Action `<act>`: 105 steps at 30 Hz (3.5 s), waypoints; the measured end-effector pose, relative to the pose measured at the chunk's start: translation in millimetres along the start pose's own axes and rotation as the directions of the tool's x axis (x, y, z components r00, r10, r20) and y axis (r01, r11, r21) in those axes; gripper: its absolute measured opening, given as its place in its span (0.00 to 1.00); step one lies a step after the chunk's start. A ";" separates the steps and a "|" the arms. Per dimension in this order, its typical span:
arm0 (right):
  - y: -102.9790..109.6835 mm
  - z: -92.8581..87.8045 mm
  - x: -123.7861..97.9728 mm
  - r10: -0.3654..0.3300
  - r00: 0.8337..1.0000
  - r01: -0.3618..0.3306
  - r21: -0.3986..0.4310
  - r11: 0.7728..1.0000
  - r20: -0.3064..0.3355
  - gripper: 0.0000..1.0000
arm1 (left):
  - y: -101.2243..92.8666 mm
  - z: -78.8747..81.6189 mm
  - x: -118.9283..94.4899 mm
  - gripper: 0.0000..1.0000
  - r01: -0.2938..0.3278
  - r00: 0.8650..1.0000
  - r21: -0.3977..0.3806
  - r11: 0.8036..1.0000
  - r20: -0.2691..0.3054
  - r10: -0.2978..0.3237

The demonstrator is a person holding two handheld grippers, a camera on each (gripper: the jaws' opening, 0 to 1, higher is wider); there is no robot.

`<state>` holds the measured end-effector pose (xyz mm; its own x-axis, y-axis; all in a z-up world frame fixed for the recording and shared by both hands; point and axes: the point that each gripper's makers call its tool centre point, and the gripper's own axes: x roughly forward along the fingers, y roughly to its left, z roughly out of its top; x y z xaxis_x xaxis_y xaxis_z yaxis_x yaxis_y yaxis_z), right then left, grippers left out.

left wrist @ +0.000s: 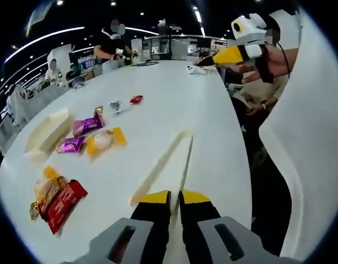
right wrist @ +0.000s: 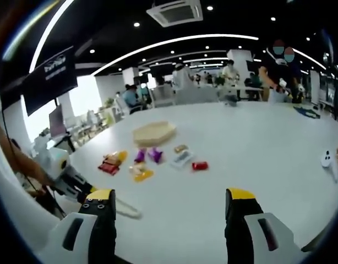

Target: Place the target food into the container with the food tongs after gripping and lifting it, then release it inside without dropping or visibly crushing the food.

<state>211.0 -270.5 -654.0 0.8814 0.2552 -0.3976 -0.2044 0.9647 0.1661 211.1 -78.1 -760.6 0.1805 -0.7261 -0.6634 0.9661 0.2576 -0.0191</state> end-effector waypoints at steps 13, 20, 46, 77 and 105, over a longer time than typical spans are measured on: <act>-6.2 1.9 3.2 0.082 0.997 -0.082 -0.019 0.996 0.001 0.82 | 0.9 5.3 -1.1 0.00 -0.013 0.998 -0.059 0.998 -0.063 0.009; -11.7 5.6 10.4 0.174 0.985 -0.173 -0.051 0.984 0.005 0.82 | -4.0 10.0 -1.7 0.00 -0.028 0.984 -0.068 0.997 -0.177 0.016; 36.7 22.9 27.3 0.359 0.933 -0.360 -0.063 0.931 -0.025 0.81 | -12.1 63.7 -34.6 0.00 0.007 1.000 -0.033 0.999 -0.026 -0.008; 37.6 46.0 26.6 0.046 0.997 -0.048 0.028 0.998 0.061 0.79 | -12.4 90.0 -36.6 0.00 0.271 0.952 0.066 0.960 0.128 -0.277; 34.5 47.5 24.5 0.025 0.997 -0.026 0.016 1.000 0.068 0.79 | -10.6 110.7 -29.2 0.00 0.313 0.930 0.137 0.940 0.156 -0.333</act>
<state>245.7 -234.1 -615.1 0.9030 0.2740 -0.3310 -0.2202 0.9565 0.1912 216.1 -130.2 -658.2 -0.1250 -0.8607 -0.4935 0.9897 -0.0730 -0.1233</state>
